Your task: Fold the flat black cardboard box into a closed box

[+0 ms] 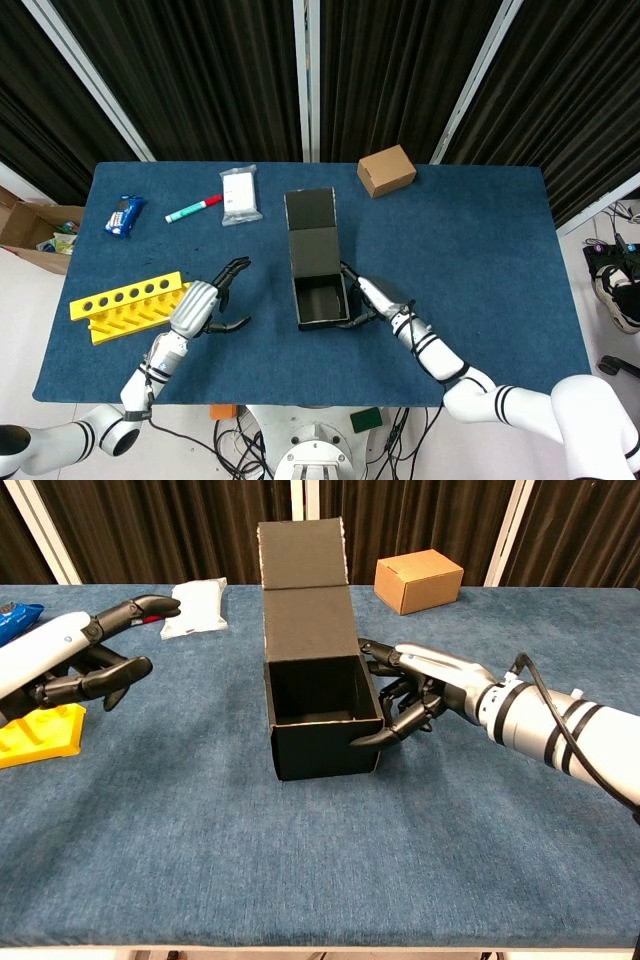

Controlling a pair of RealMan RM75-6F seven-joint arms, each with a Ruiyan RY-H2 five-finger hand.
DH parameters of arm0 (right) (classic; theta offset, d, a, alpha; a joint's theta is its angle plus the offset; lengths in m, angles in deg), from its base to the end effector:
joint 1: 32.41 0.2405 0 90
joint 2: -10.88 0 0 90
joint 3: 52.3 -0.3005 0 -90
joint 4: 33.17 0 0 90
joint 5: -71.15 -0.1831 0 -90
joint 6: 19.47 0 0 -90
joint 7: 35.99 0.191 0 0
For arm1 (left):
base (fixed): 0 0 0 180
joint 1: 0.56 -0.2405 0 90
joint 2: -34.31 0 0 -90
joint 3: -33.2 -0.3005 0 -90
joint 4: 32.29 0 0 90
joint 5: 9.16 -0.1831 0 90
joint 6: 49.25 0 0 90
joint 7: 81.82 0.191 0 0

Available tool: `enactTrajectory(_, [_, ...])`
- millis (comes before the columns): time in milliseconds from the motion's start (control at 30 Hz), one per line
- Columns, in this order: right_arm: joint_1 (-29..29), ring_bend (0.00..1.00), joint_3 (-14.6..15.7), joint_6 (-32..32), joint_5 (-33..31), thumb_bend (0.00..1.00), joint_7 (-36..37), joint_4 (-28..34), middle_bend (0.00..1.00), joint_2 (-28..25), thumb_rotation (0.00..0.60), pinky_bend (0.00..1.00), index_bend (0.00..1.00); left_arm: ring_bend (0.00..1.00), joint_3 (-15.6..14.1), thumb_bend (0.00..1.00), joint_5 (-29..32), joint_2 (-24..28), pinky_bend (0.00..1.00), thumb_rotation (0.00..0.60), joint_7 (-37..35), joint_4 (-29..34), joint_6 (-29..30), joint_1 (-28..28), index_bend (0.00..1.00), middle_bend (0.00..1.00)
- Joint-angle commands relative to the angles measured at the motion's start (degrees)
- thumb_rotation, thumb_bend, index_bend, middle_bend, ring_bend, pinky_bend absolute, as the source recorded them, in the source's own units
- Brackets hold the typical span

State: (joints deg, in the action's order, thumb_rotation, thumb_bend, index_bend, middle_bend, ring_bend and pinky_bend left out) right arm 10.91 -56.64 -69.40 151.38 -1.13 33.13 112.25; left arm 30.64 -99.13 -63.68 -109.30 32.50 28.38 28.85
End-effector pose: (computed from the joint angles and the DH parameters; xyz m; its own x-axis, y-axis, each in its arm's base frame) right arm -0.1686 -0.3845 -0.1010 -0.1245 -0.6108 0.7819 -0.9310 -0.2006 -0.3049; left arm -0.2290 0.3327 -0.0233 -0.0448 0.2932 0.9550 0.9043 -0.3943 0.1635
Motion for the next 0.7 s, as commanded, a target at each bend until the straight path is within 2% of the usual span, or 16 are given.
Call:
enactTrajectory(33, [-1.9,0.56,0.3,-1.0,-1.0,0.0,-3.2,2.3,0.0,-1.0,0.6,0.86,0.0,0.7,-0.1,0.13,-0.1,0.6,0.99,0.121,-0.1,0.9,-0.8,-0.2,0.04,0.03])
enactTrajectory(200, [-3.9,0.54,-0.7,-3.1,-3.0,0.0,-7.8,3.9,0.0,-1.6,0.6,0.85,0.0,0.7,0.3,0.13,-0.4,0.7,0.99,0.114,0.1,1.2,-1.5,-0.3,0.04,0.02])
enactTrajectory(333, [-3.9,0.53,-2.5,-3.1,-4.7,0.0,-10.9,5.3,0.0,-1.9,0.591,0.82,0.0,0.7,1.1,0.11,-0.3,0.8,0.99,0.01,-0.7,1.7,-1.3,-0.6,0.04,0.02])
enactTrajectory(467, [-3.2,0.53,-4.5,-1.4,-6.3,0.0,-11.9,8.8,0.0,-3.8,0.503,0.79,0.0,0.7,1.6,0.09,-0.3,1.2,0.99,0.0,-0.2,1.9,-1.2,-0.9,0.04,0.02])
enactTrajectory(700, [-2.7,0.53,-5.9,0.7,-7.9,0.0,-12.6,11.9,0.0,-5.1,0.501,0.78,0.0,0.7,1.8,0.09,-0.1,1.4,0.99,0.0,1.5,2.1,-2.2,-1.2,0.04,0.02])
